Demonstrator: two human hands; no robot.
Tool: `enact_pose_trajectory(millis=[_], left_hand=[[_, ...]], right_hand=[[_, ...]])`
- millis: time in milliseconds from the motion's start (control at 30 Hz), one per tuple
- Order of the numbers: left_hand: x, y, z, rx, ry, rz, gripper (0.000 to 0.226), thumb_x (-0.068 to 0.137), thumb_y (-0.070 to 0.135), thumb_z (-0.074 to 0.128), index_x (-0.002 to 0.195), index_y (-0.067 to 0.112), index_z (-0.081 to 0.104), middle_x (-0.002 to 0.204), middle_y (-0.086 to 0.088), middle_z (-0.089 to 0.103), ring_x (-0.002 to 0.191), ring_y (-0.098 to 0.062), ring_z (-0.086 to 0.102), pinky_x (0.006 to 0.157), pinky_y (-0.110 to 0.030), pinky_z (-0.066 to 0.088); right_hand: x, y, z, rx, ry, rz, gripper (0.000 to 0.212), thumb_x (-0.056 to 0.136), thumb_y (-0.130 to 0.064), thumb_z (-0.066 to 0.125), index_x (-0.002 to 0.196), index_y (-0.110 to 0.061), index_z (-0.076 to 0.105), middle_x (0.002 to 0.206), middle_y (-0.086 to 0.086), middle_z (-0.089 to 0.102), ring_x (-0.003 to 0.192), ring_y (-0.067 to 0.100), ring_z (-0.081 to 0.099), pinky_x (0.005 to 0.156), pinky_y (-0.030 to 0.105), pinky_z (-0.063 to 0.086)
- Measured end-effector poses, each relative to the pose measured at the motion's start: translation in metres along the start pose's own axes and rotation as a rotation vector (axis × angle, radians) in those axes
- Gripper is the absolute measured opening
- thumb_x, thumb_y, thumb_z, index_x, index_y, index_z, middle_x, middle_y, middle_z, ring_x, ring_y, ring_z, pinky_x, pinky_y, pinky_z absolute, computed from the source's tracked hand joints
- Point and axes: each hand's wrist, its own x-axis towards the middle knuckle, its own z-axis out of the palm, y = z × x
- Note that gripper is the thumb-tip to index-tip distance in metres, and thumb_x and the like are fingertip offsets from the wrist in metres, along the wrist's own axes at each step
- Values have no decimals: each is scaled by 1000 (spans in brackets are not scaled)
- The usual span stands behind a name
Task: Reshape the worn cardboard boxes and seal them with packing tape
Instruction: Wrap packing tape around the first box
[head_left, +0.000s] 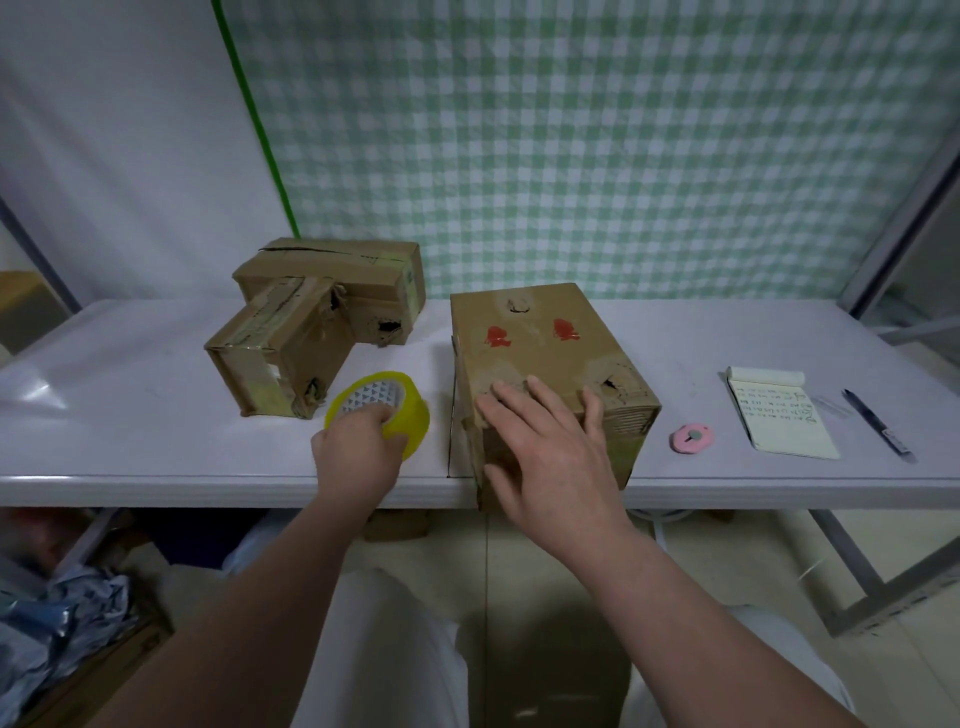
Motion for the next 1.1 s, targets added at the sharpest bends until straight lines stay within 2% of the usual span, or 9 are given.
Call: enact_pose_trajectory(millis=[133,267,400,500,600,733,867,1000,1100], left_hand=[[-12,2,-18,-625,19,-169,29,86,16,68,112,7,63,104,-11,66,99,-25,61,84,-36,50],[-37,17,-45,-1050,-112,-201,22,86,2,64,107,6,61,98,-9,68,91,-20,65,71,-22,51],[-60,29,-69,-1188,-237,-121,23,80,-1,69,98,10,61,93,-9,71,86,-19,68,74,-29,54],[-74,33,-83,-1180,-367,-38,39,64,9,82,97,7,61,90,-10,72,83,-22,69,71,-32,57],[-83,31,-89,-1159,-447,-14,45,53,20,85,90,6,63,88,-16,71,82,-28,68,75,-41,58],[-86,31,-102,-1069,-489,13,30,50,39,83,70,21,69,73,-11,66,76,-26,63,80,-47,53],[-88,38,-109,-653,-226,126,25,71,38,79,70,19,63,59,10,57,55,-1,49,58,-19,41],[-85,40,-110,-567,-89,178,19,78,31,73,94,29,63,93,12,63,82,-3,60,72,-19,46],[-85,44,-110,-506,-93,236,13,79,29,72,87,37,66,98,15,62,91,-4,57,75,-22,46]], right_hand=[[2,1,-2,65,-37,1,61,77,-40,67,134,-26,52,140,-4,52,135,27,41,110,60,15],[5,-6,-14,315,5,111,60,82,-58,41,135,-29,53,147,-8,44,142,18,27,115,53,2],[8,-23,-31,502,148,219,54,83,-58,41,116,-25,68,120,-10,64,118,9,43,106,32,32],[6,-36,-42,560,75,278,42,85,-56,53,103,-24,73,91,-17,66,99,6,45,77,9,34],[0,-38,-45,813,5,391,16,83,-40,68,86,-24,71,73,-17,62,83,2,54,67,11,39],[-11,-40,-42,1290,-145,536,23,80,-35,73,84,-13,67,77,5,63,70,12,57,67,26,46],[-18,-46,-43,1479,-203,582,19,86,-26,66,89,-8,61,77,9,57,69,15,54,59,22,46],[-21,-46,-39,1462,-177,579,25,77,-35,65,83,-12,57,76,10,47,67,18,44,56,23,41],[-25,-45,-40,1446,-193,575,25,82,-34,66,83,-11,56,77,9,46,68,17,45,56,24,41]])
